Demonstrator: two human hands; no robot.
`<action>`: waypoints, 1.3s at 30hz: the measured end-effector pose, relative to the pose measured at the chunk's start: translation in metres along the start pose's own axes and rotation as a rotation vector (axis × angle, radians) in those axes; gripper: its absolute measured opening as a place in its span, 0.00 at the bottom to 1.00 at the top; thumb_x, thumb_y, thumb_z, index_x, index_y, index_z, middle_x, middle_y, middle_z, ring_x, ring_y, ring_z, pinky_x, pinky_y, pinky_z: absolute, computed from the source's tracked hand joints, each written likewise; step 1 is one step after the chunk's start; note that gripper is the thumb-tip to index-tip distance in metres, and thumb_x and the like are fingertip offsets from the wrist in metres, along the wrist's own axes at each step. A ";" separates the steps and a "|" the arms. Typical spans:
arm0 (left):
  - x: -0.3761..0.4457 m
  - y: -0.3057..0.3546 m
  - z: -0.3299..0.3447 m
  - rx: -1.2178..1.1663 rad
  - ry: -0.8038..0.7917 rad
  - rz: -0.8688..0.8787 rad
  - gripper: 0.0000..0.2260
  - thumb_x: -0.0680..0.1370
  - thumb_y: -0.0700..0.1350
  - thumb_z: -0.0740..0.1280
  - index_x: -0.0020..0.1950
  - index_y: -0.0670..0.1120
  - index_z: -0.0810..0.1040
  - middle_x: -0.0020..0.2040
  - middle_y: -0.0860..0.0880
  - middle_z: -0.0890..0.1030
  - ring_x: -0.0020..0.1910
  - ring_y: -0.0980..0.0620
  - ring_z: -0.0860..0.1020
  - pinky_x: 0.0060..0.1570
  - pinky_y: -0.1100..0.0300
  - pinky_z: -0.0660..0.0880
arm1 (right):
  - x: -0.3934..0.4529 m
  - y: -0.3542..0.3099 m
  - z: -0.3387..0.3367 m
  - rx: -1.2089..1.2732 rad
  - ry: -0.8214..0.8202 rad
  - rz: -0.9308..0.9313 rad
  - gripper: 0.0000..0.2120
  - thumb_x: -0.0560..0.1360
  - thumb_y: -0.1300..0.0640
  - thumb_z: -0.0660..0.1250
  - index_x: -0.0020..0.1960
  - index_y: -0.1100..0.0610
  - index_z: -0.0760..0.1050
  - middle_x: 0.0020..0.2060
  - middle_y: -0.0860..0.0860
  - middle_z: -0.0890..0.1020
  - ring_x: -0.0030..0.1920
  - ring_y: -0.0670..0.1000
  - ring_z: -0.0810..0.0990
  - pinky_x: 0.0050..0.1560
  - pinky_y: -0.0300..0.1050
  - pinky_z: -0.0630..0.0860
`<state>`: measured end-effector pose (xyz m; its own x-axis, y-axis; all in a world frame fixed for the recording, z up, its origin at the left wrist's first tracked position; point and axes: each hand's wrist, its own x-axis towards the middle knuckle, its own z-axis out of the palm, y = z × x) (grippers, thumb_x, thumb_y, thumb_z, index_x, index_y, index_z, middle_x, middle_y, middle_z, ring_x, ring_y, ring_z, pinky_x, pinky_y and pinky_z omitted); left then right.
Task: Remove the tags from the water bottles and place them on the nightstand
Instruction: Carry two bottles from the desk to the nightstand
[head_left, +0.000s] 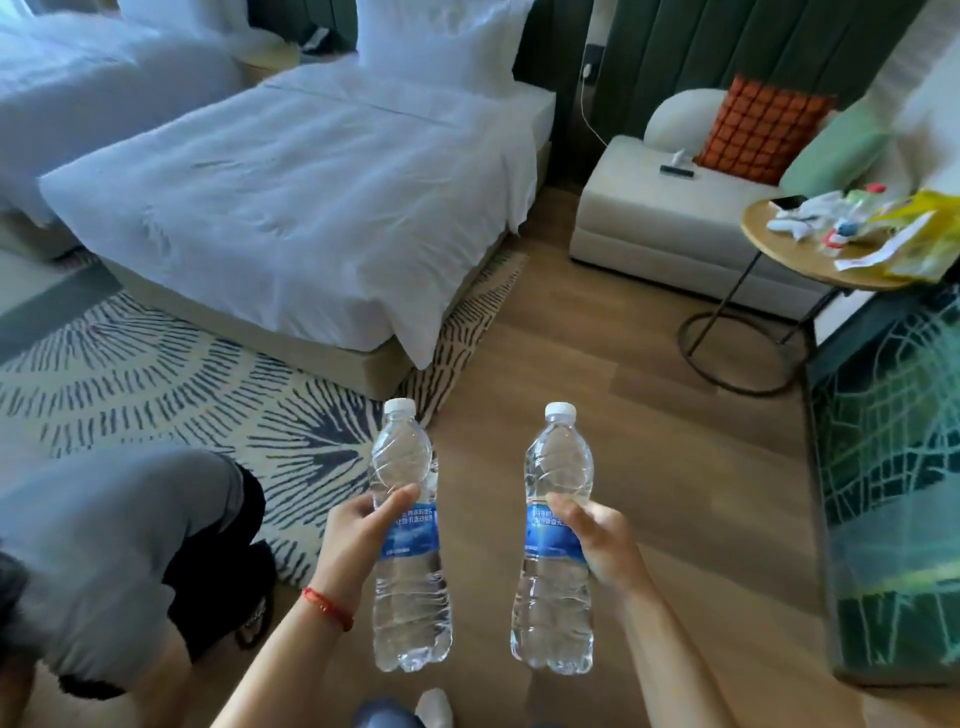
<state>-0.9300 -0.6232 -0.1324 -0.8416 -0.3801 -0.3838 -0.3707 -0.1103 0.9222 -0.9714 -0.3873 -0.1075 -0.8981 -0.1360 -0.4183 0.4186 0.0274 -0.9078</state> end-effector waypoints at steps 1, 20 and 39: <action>0.012 0.005 -0.007 0.005 0.009 0.002 0.17 0.67 0.50 0.75 0.34 0.36 0.79 0.27 0.47 0.80 0.27 0.50 0.78 0.26 0.63 0.74 | 0.011 -0.005 0.010 -0.007 -0.005 0.000 0.08 0.70 0.57 0.71 0.37 0.61 0.79 0.34 0.56 0.78 0.35 0.51 0.76 0.33 0.39 0.72; 0.260 0.102 -0.027 -0.020 0.212 -0.067 0.15 0.69 0.50 0.72 0.35 0.38 0.78 0.21 0.51 0.77 0.20 0.59 0.74 0.20 0.70 0.69 | 0.281 -0.113 0.105 0.025 -0.135 0.021 0.15 0.61 0.51 0.75 0.41 0.61 0.81 0.29 0.52 0.83 0.30 0.48 0.81 0.28 0.37 0.76; 0.526 0.203 -0.217 -0.108 0.281 -0.085 0.12 0.70 0.49 0.71 0.36 0.40 0.80 0.29 0.45 0.81 0.28 0.50 0.79 0.29 0.63 0.75 | 0.515 -0.205 0.378 -0.050 -0.240 0.106 0.19 0.60 0.49 0.74 0.42 0.63 0.80 0.30 0.54 0.82 0.30 0.51 0.80 0.35 0.43 0.77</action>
<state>-1.3622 -1.0448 -0.1369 -0.6626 -0.6025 -0.4449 -0.3785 -0.2433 0.8931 -1.4688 -0.8369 -0.1250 -0.7895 -0.3603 -0.4969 0.4960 0.1025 -0.8623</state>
